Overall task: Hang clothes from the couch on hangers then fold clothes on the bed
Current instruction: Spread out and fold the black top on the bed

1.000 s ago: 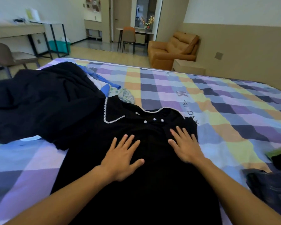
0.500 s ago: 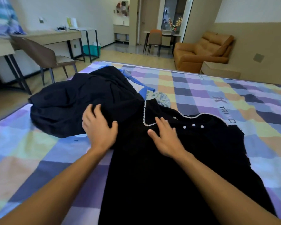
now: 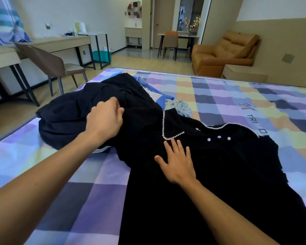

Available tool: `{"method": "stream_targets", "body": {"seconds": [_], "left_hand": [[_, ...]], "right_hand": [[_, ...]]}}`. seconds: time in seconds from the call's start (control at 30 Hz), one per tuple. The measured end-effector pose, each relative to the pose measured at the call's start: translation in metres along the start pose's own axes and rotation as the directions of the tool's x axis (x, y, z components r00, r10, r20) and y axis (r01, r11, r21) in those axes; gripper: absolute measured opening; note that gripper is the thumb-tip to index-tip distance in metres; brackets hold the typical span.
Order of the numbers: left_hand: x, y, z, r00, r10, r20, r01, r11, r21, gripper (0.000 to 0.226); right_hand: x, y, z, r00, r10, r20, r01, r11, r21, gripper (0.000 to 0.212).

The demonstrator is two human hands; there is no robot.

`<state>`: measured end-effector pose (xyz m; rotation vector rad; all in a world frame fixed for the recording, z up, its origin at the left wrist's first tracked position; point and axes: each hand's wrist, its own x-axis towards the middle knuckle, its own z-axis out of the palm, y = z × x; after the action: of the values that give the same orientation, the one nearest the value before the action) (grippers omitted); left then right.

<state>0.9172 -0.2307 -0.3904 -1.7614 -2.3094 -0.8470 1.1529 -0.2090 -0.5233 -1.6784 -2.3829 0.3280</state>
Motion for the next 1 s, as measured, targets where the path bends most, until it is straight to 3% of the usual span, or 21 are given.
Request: {"method": "stream_targets", "body": {"seconds": [0.07,0.1,0.13,0.17,0.2,0.23,0.27,0.33,0.4,0.47,0.53,0.57,0.67,0.73,0.77,0.8,0.87,0.93,1.0], "left_hand": [[0.01,0.031,-0.008,0.996,0.03,0.088,-0.007,0.969,-0.248,0.018],[0.012,0.049,-0.01,0.985,0.057,0.162,0.016,0.909,-0.417,0.018],[0.013,0.067,-0.011,0.967,0.095,0.238,0.064,0.812,-0.581,0.018],[0.012,0.081,-0.01,0.941,0.136,0.31,0.129,0.703,-0.7,0.019],[0.009,0.093,-0.006,0.915,0.18,0.36,0.181,0.615,-0.768,0.019],[0.006,0.1,0.003,0.906,0.225,0.359,0.167,0.589,-0.791,0.019],[0.003,0.103,0.016,0.913,0.273,0.303,0.067,0.633,-0.771,0.019],[-0.012,0.098,0.056,0.882,0.432,0.189,-0.249,0.767,-0.591,0.029],[-0.036,0.088,0.094,0.79,0.525,0.316,-0.422,0.84,-0.342,0.066],[-0.061,0.079,0.124,0.715,0.477,0.511,-0.484,0.865,-0.129,0.104],[-0.075,0.072,0.14,0.684,0.437,0.584,-0.492,0.867,-0.073,0.122],[-0.075,0.072,0.14,0.691,0.421,0.588,-0.466,0.881,-0.084,0.124],[-0.048,0.082,0.131,0.742,0.449,0.497,-0.46,0.881,-0.11,0.103],[-0.02,0.091,0.123,0.787,0.496,0.366,-0.526,0.85,-0.022,0.072],[-0.006,0.096,0.12,0.803,0.51,0.31,-0.546,0.837,0.037,0.061],[0.008,0.101,0.12,0.813,0.504,0.292,-0.549,0.831,0.092,0.06],[0.034,0.109,0.124,0.83,0.408,0.38,-0.489,0.86,0.144,0.085],[0.051,0.115,0.131,0.822,0.287,0.492,-0.381,0.919,0.1,0.112],[0.064,0.121,0.14,0.81,0.213,0.547,-0.314,0.944,0.099,0.128]], "right_hand": [[0.003,0.001,-0.007,0.999,0.015,-0.034,-0.003,0.942,0.336,0.067],[0.002,0.002,-0.016,0.994,0.088,-0.058,-0.036,0.8,0.6,0.059],[0.0,0.004,-0.029,0.977,0.187,-0.101,-0.03,0.591,0.806,0.055],[-0.001,0.012,-0.041,0.94,0.306,-0.152,0.005,0.432,0.902,0.053],[-0.005,0.024,-0.053,0.896,0.4,-0.195,0.031,0.38,0.924,0.053],[-0.011,0.038,-0.065,0.862,0.447,-0.241,0.037,0.418,0.908,0.051],[-0.017,0.051,-0.075,0.847,0.451,-0.282,0.034,0.483,0.875,0.049],[-0.034,0.08,-0.09,0.858,0.38,-0.345,0.021,0.645,0.764,0.049],[-0.045,0.107,-0.094,0.871,0.258,-0.418,0.018,0.834,0.552,0.053],[-0.051,0.133,-0.083,0.927,0.179,-0.329,-0.118,0.973,0.197,0.058],[-0.057,0.146,-0.066,0.965,0.24,-0.104,-0.253,0.956,-0.148,0.075],[-0.057,0.148,-0.059,0.961,0.275,-0.019,-0.273,0.937,-0.216,0.078],[-0.039,0.145,-0.077,0.953,0.291,0.085,-0.285,0.955,-0.076,0.062],[-0.022,0.153,-0.106,0.969,0.242,-0.041,-0.236,0.964,0.124,0.038],[-0.012,0.162,-0.121,0.97,0.208,-0.128,-0.185,0.967,0.173,0.036],[-0.002,0.173,-0.135,0.971,0.161,-0.175,-0.132,0.977,0.165,0.048],[0.014,0.197,-0.158,0.991,0.102,-0.089,-0.104,0.994,-0.019,0.082],[0.03,0.221,-0.17,0.97,0.218,0.105,-0.188,0.953,-0.237,0.113],[0.039,0.247,-0.171,0.904,0.32,0.282,-0.226,0.92,-0.321,0.133]]}}
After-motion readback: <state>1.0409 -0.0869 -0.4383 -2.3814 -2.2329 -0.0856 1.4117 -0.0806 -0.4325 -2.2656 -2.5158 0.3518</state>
